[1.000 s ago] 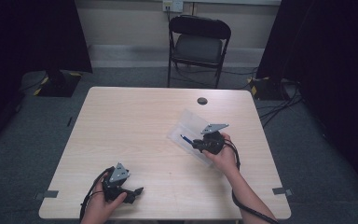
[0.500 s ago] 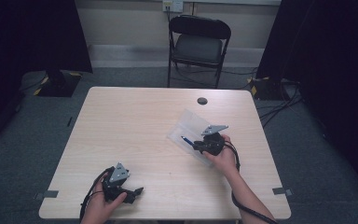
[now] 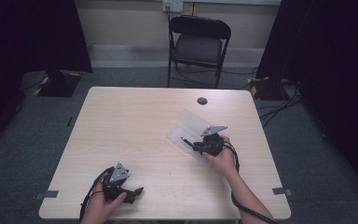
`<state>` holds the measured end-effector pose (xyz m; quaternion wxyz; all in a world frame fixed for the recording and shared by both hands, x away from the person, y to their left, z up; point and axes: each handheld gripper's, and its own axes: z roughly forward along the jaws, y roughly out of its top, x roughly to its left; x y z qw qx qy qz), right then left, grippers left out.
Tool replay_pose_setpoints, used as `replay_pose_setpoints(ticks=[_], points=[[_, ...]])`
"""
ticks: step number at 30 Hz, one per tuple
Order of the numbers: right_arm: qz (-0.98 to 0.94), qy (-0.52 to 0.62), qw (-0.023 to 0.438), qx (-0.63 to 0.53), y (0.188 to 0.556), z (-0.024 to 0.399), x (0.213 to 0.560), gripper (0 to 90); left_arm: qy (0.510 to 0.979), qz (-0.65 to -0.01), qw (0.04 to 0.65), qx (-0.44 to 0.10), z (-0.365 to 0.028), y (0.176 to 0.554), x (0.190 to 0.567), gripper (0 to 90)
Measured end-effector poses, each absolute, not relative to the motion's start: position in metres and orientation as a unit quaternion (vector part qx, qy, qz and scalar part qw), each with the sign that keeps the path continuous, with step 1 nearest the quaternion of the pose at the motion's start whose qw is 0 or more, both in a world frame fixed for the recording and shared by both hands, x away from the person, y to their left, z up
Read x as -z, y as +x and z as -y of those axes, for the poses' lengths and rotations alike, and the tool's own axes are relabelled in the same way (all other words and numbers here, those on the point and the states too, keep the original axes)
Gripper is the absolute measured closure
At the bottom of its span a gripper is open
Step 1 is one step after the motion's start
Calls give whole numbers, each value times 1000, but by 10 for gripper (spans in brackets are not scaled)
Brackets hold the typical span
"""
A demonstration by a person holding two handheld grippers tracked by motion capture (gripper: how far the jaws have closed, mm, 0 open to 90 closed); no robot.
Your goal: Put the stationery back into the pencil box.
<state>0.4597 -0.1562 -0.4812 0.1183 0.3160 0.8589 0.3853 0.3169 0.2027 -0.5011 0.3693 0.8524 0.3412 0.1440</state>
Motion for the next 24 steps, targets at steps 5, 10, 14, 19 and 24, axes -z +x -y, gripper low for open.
replay_pose_setpoints(ticks=[5, 10, 14, 19, 24], points=[[-860, 315, 118, -383, 460, 156, 483, 798, 853, -341, 369, -144, -203, 317, 501, 108], [-860, 318, 117, -380, 460, 155, 485, 797, 852, -341, 370, -144, -203, 317, 501, 108], [-860, 319, 120, -379, 461, 155, 486, 797, 852, -341, 371, -144, -203, 317, 501, 109], [-858, 321, 122, -381, 461, 155, 488, 797, 852, -341, 371, -144, -203, 317, 501, 108], [-860, 320, 121, -378, 461, 153, 490, 796, 852, -341, 371, -144, -203, 317, 501, 108]])
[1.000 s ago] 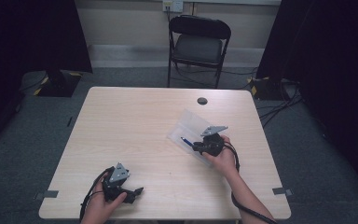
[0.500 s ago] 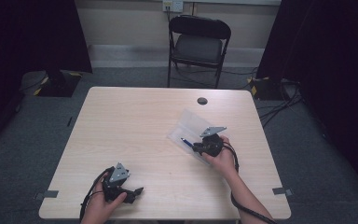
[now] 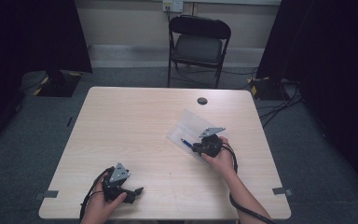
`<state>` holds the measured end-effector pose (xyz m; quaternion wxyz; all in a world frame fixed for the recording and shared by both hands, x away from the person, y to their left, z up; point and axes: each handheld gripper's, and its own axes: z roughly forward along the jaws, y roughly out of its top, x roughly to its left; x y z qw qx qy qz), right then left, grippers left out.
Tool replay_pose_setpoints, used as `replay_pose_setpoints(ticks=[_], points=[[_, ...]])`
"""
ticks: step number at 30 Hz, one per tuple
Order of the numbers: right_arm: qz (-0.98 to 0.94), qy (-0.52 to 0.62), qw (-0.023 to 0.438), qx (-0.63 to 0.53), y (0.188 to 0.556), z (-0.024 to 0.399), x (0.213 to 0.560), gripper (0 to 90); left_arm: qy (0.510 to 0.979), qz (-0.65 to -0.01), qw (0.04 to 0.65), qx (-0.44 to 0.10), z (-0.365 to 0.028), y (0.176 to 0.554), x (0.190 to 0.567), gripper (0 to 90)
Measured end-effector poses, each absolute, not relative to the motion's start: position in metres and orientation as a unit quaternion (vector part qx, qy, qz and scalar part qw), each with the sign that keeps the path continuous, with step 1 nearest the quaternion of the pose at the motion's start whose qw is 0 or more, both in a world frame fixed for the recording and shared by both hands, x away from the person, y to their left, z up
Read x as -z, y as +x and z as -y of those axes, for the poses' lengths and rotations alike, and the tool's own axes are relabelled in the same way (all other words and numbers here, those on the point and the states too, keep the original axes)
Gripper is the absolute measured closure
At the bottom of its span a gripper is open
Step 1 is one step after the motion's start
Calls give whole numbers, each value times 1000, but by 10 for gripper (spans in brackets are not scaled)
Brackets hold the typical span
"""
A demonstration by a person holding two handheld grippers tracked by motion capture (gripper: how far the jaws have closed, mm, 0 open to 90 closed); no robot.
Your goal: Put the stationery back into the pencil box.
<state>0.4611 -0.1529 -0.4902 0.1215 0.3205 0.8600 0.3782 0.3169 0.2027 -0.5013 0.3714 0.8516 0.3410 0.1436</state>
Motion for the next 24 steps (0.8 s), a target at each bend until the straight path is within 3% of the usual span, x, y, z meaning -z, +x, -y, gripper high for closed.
replay_pose_setpoints(ticks=[4, 14, 24], points=[[-859, 321, 120, -381, 461, 153, 490, 786, 852, -341, 372, -143, -203, 317, 501, 108], [-852, 329, 130, -387, 461, 156, 486, 647, 852, -341, 370, -144, -203, 317, 501, 108], [-838, 343, 127, -406, 459, 159, 480, 434, 853, -341, 369, -144, -203, 317, 501, 108]])
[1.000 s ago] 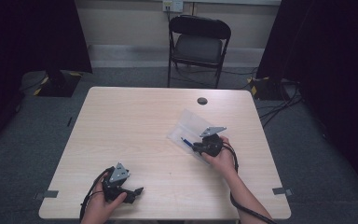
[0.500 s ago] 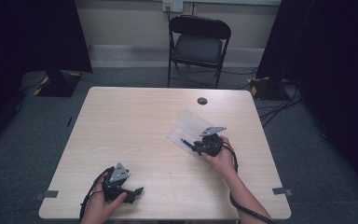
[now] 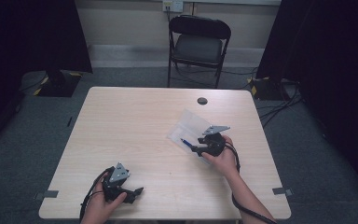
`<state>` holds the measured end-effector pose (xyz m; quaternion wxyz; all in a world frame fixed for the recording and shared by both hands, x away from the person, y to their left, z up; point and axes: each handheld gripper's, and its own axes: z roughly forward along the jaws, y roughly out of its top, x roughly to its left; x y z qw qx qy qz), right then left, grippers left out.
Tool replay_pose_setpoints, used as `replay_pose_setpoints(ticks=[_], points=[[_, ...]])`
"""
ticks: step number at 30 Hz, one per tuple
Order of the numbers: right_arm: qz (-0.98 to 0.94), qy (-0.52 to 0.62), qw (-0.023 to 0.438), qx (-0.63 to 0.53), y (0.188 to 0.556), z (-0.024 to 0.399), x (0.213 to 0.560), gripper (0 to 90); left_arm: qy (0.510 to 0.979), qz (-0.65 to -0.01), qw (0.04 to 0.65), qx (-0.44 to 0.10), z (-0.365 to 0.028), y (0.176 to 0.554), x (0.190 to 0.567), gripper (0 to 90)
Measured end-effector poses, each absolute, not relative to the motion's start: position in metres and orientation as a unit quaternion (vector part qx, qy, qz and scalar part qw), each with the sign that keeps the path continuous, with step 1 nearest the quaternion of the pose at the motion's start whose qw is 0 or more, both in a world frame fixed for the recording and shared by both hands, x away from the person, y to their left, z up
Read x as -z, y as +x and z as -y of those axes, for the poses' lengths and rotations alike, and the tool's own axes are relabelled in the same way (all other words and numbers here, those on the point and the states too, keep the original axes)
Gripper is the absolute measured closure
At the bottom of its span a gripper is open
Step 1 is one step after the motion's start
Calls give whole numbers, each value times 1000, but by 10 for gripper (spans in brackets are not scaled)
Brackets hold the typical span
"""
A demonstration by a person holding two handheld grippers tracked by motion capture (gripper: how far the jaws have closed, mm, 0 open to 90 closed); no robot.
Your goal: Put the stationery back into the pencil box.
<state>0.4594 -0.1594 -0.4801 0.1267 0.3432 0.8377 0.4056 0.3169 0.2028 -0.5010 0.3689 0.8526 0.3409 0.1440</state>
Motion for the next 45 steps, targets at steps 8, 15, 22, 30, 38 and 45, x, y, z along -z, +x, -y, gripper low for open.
replay_pose_setpoints(ticks=[8, 15, 22, 30, 38, 45], points=[[-838, 337, 125, -410, 455, 157, 476, 336, 852, -341, 370, -144, -203, 317, 501, 108], [-840, 331, 126, -412, 449, 153, 469, 262, 852, -341, 370, -144, -203, 317, 501, 108], [-848, 309, 101, -418, 439, 144, 465, 205, 852, -340, 372, -143, -203, 317, 501, 109], [-857, 280, 79, -425, 423, 129, 456, 198, 852, -341, 371, -144, -203, 317, 501, 108], [-862, 260, 65, -429, 411, 125, 453, 198, 852, -341, 372, -144, -203, 317, 501, 108], [-867, 250, 48, -429, 401, 130, 451, 200, 852, -341, 371, -144, -203, 317, 501, 108]])
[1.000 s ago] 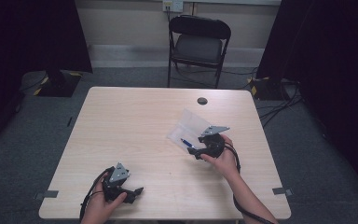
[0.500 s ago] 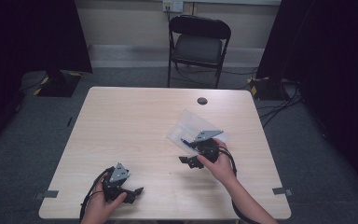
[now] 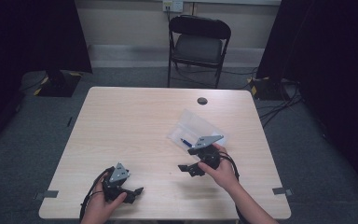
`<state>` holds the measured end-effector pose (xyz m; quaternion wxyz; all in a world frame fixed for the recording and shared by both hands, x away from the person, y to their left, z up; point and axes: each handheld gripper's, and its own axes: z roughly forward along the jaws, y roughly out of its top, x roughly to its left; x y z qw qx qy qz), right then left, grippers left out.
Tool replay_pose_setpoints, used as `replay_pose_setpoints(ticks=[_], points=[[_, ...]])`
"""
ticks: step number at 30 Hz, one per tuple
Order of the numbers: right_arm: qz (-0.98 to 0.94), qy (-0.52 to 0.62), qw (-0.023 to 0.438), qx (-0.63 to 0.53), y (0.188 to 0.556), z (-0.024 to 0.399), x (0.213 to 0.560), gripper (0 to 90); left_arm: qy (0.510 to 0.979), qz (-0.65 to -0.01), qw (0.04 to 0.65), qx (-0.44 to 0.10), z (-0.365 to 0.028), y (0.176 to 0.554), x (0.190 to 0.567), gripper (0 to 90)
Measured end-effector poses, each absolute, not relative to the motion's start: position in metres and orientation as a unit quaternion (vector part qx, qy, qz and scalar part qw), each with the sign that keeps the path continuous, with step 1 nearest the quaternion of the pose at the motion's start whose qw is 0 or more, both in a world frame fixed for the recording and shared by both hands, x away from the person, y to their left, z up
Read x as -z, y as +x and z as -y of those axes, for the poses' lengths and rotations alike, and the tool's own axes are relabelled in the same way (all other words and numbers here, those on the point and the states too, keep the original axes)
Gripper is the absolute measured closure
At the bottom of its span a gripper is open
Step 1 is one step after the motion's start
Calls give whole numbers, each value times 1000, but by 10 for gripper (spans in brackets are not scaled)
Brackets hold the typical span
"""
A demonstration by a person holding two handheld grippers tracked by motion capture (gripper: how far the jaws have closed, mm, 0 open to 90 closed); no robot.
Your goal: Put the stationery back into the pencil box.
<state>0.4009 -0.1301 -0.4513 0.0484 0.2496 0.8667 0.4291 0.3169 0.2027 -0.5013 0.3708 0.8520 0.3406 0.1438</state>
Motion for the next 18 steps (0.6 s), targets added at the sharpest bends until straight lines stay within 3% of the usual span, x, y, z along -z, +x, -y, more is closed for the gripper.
replay_pose_setpoints(ticks=[18], points=[[-866, 252, 42, -430, 385, 156, 456, 206, 852, -341, 371, -144, -203, 317, 501, 108]])
